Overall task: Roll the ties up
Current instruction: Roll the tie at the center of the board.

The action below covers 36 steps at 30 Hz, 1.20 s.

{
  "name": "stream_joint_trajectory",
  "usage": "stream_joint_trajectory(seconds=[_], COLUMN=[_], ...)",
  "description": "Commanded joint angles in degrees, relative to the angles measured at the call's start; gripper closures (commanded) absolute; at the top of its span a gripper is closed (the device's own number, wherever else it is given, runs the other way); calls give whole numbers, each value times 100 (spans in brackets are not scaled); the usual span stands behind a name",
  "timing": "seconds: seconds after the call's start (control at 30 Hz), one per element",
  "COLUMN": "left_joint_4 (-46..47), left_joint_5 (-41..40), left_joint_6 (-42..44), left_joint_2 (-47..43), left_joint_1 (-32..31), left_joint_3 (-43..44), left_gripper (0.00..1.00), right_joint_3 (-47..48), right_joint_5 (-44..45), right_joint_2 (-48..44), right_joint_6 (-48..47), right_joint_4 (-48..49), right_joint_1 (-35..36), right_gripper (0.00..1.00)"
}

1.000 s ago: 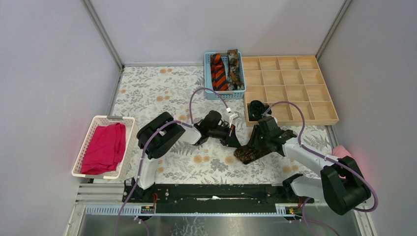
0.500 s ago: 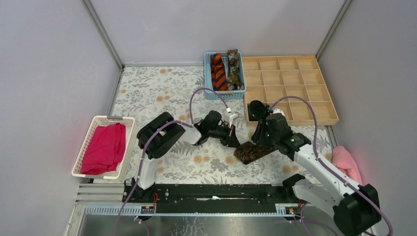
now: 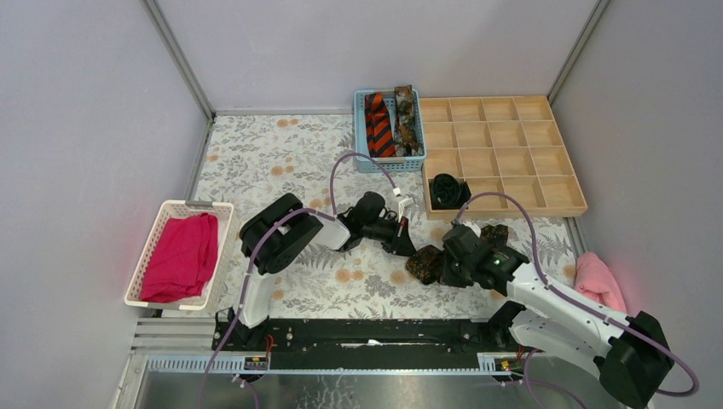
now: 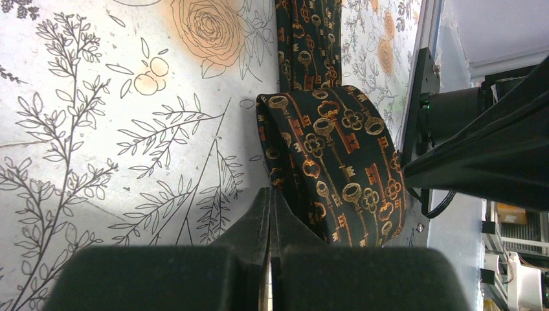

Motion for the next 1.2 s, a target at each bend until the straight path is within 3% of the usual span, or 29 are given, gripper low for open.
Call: stream_joint_trajectory(seconds=[0.0,0.37,0.7,0.97,1.17], left_joint_4=[-12,87,52,-80,-593], left_joint_5=[72,94,111,120,-261], left_joint_6=[18,-81,-68,33,385], left_joint_2=[132,207,172,171,109], left_joint_1=[-38,-88,-143,-161,-148], left_joint_3=[113,60,17,46,254], left_gripper=[100,100,100,100,100], right_joint_3=[-231,-729,-530,-305,-242], right_joint_5=[197,78,440,549,726], right_joint_2=[227,659,1459,1842,1464], right_joint_6=[387,481,362,323,318], right_joint_4=[72,951,1596,1732,1296], right_joint_1=[244,344,350,350,391], right_gripper=[100,100,100,100,100])
